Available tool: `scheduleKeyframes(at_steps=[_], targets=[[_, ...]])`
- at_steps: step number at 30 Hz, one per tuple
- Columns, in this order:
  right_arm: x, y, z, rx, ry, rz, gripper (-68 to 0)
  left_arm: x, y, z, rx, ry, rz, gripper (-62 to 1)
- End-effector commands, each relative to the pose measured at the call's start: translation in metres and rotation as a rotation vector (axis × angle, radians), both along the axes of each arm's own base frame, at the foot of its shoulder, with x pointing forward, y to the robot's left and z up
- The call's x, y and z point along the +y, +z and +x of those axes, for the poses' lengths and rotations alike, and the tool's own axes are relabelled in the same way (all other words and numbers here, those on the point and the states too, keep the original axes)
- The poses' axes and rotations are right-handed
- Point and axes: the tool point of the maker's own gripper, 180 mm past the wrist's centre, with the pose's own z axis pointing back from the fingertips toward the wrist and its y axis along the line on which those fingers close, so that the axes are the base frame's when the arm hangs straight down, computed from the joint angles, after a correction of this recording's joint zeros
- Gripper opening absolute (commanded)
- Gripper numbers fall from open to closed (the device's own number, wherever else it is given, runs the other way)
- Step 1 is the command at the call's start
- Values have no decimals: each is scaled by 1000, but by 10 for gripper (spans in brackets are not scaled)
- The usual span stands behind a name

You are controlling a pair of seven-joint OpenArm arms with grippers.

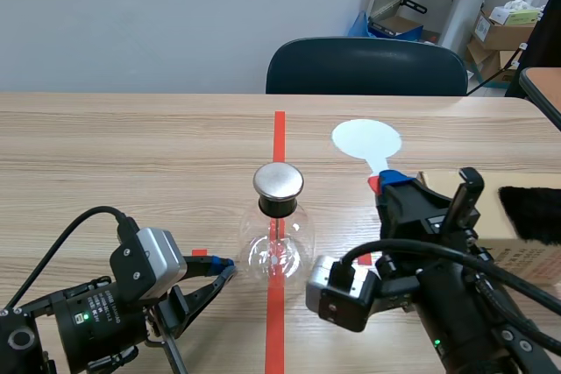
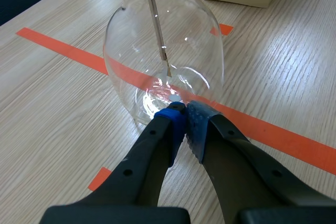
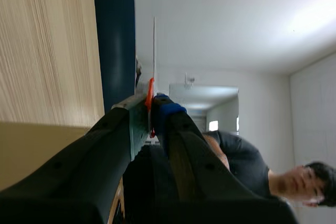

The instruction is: Do the electroscope experiment

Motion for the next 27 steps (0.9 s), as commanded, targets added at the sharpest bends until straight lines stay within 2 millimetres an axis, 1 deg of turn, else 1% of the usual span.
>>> scheduleKeyframes(at_steps=[1, 5, 10, 27], targets=[[-6, 9, 2, -32, -21, -5, -658, -4, 10, 6, -27, 2, -28, -568], [-19, 10, 5, -35, -94, -2, -658, -4, 11, 6, -28, 2, -29, -568], [-27, 10, 6, -38, -138, -1, -658, -4, 11, 6, -28, 2, -29, -568], [-27, 10, 6, -38, -141, 0, -658, -4, 11, 6, -28, 2, -29, -568]])
